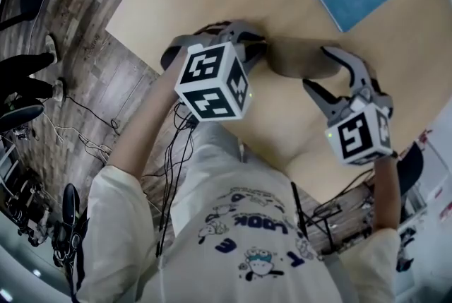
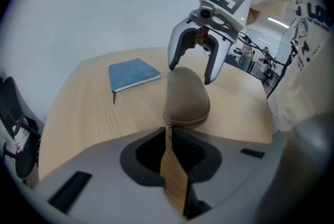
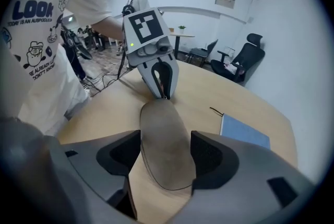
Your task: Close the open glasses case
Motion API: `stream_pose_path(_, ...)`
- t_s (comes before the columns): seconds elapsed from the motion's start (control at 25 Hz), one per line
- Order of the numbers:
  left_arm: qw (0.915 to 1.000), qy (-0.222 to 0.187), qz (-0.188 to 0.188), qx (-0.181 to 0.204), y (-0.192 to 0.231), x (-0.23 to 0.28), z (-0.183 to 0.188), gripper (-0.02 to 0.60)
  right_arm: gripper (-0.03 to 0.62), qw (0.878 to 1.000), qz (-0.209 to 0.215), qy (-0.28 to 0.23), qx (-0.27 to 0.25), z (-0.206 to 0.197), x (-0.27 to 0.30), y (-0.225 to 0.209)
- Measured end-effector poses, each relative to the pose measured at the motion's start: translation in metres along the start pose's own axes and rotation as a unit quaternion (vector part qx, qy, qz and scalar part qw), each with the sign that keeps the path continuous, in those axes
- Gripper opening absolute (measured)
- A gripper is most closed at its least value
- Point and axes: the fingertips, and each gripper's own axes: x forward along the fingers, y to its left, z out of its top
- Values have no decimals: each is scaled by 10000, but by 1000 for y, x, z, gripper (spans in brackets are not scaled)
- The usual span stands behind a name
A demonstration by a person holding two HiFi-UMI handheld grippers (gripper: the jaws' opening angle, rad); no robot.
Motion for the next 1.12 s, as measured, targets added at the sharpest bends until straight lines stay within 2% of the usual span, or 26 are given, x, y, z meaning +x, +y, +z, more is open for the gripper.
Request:
stream_pose_path(0.2,9988,103,-178,438,0,1,1,23,305,9985,289,179,-424,-6,8,1)
stream_pose_path(0.4,9959,192,-107,880,0,-3,5,14,308,9963,397,314,-695,-13,12,2)
stream_pose_path(0.56,9877,351,24,1523,-2,0,-1,2,308,9984,378,132,-410,-20,25,8)
stream_pose_path(0.72,9840,415,-11,1735,-2,-1,-3,0,310,9982,411,206,-376,-16,25,2)
stream_pose_path(0.92,9852,374,-180,1661,-30,-2,-10,0,314,9986,395,256,-241,-15,26,0)
stream_pose_path(1.12,9948,234,-94,989,-54,2,-7,0,314,9995,239,201,-22,-18,29,-1)
